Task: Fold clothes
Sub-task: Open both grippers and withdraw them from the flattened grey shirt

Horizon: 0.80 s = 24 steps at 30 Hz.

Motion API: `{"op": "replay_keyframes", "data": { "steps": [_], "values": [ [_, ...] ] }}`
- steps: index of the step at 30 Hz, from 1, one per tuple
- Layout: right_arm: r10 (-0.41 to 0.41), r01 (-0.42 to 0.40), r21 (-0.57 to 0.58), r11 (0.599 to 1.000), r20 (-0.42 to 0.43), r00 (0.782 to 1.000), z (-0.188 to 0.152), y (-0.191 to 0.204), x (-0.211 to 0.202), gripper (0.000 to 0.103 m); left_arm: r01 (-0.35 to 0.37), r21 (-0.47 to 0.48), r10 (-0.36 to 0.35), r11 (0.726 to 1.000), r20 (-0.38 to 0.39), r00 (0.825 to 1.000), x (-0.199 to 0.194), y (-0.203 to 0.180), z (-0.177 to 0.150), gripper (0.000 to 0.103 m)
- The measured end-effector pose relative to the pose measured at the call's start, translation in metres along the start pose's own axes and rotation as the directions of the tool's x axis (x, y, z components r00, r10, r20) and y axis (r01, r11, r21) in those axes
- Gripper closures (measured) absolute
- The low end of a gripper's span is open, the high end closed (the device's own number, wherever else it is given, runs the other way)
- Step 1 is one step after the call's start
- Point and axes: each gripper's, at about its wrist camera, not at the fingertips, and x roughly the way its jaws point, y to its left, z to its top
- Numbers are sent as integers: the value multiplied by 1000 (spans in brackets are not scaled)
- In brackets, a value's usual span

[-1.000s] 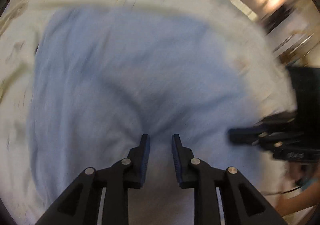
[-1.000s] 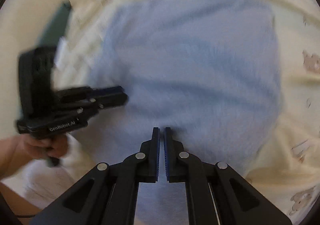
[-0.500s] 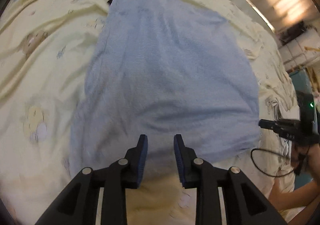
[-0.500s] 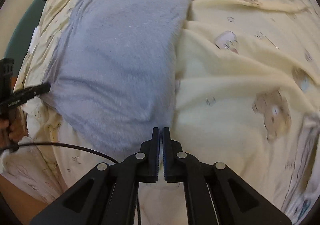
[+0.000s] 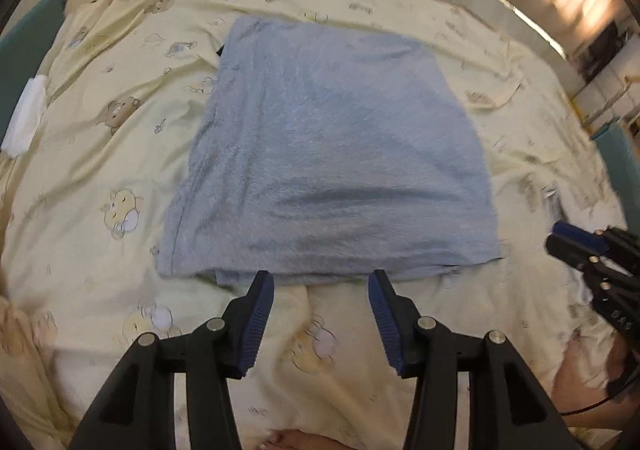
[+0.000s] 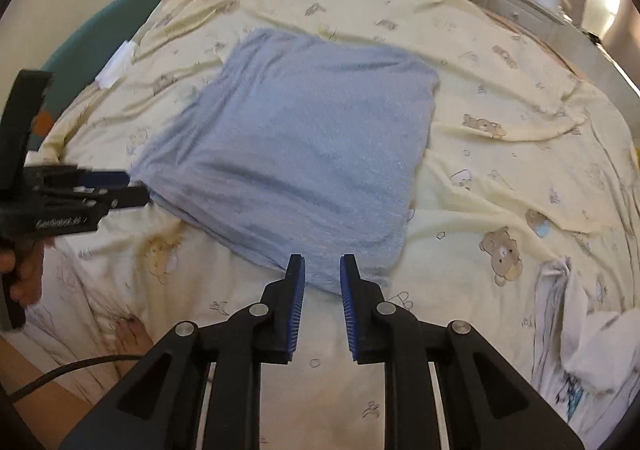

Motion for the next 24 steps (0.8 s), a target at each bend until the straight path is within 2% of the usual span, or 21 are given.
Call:
{"op": "replay_keyframes", "data": {
  "steps": [4, 5, 6, 8, 10, 18, 24],
  "values": [
    [-37, 36, 40, 999, 26, 999, 1, 15, -13, 79, -3, 56, 0, 998, 54, 999, -34, -2, -13, 53],
    [-37, 36, 42, 998, 29, 999, 1, 16, -13, 72, 26, 76, -31, 997, 65, 997, -38, -3, -12, 50],
    [-37, 35, 43, 998, 33, 999, 2, 17, -13, 67, 54, 97, -62, 994, 76, 995, -43, -4, -11, 37],
    [-37, 35, 46, 998, 40, 999, 4, 20, -14, 1, 36, 116, -48, 993, 102, 994, -50, -1, -5, 25],
    [-37, 34, 48, 998, 47, 998, 5, 23, -15, 0, 26, 124, -42, 992, 130, 991, -57, 3, 0, 23],
    [-28, 24, 61, 998, 65, 997, 11, 29, -11, 0, 35, 138, -49, 990, 96, 994, -43, 10, 2, 23],
    [-26, 24, 62, 998, 38, 999, 15, 25, 15, 0, 24, 63, -28, 998, 62, 998, -12, 20, 5, 23]
  ]
}}
